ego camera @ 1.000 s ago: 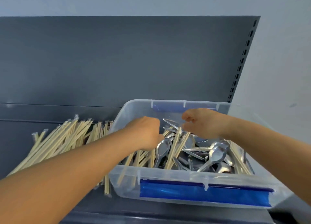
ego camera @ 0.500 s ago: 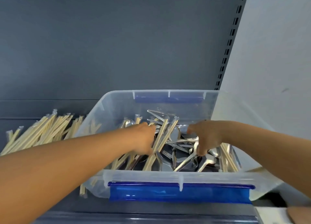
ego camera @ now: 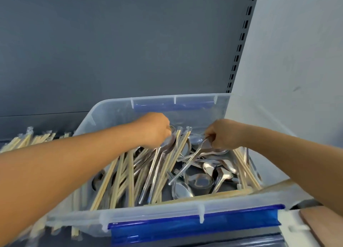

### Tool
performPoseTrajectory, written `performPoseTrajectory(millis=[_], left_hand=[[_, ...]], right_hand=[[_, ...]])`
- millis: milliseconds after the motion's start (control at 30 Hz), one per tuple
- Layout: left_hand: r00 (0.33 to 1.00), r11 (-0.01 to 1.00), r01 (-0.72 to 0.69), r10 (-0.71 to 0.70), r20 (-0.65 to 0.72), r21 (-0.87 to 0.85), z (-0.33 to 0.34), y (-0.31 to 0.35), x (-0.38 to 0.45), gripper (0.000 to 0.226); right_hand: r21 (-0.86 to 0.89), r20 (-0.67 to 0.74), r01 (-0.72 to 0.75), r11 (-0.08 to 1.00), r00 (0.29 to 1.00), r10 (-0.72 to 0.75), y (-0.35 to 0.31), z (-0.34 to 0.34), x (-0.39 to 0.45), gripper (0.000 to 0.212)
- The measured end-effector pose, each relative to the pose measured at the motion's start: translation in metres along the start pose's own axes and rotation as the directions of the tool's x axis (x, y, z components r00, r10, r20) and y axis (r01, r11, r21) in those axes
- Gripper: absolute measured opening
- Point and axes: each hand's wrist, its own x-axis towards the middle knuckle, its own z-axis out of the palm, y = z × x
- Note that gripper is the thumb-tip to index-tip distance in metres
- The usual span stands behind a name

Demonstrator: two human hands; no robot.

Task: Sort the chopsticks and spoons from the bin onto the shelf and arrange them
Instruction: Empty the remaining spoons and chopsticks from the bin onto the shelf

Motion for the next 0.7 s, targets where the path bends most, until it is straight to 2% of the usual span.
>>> performPoseTrajectory(millis=[133,200,233,300,400,433,500,567,633,700], left_hand=[[0.996,0.994,-0.086,0.085,-0.023,-0.068,0.006,0.033,0.013,0.016],[0.994,0.983,-0.104,0.099,-0.04,-0.153,0.016,0.047,0.02,0.013],[0.995,0.976,-0.099,0.097,-0.021,-0.194,0.022,0.051,0.021,0.021],[0.989,0.978,-0.082,0.104,0.106,-0.193,0.035,0.055,0.022,0.052],[0.958,0.995,-0.093,0.098,0.27,-0.033,0.049,0.052,0.019,0.091],[0.953,0.995,-0.097,0.089,0.288,0.013,0.05,0.049,0.018,0.094],[0.955,0.991,-0.111,0.085,0.285,0.079,0.049,0.044,0.014,0.081],[0.956,0.985,-0.108,0.066,0.284,0.132,0.045,0.037,0.01,0.066],[0.951,0.987,-0.084,0.039,0.308,0.135,0.042,0.028,0.008,0.062],[0.947,0.995,-0.077,0.052,0.317,0.066,0.043,0.016,0.009,0.053]], right_hand=[[-0.058,0.039,-0.045,0.997,0.998,0.047,0.006,-0.003,0.002,0.018],[-0.062,0.008,-0.074,0.995,0.997,0.075,0.006,-0.003,0.004,0.021],[-0.013,-0.012,-0.09,0.996,0.996,0.09,0.006,-0.002,0.004,0.025],[0.113,-0.017,-0.128,0.985,0.991,0.131,0.008,0.002,0.002,0.042],[0.133,0.096,-0.154,0.979,0.985,0.142,0.011,0.012,0.0,0.063],[0.111,0.149,-0.145,0.983,0.981,0.127,0.011,0.015,-0.001,0.069],[0.102,0.257,-0.132,0.986,0.961,0.102,0.01,0.018,-0.003,0.087],[0.111,0.308,-0.116,0.987,0.948,0.077,0.008,0.022,-0.004,0.102],[0.083,0.276,-0.086,0.993,0.959,0.06,0.004,0.025,-0.001,0.103],[0.076,0.229,-0.066,0.995,0.972,0.047,0.002,0.028,0.002,0.098]])
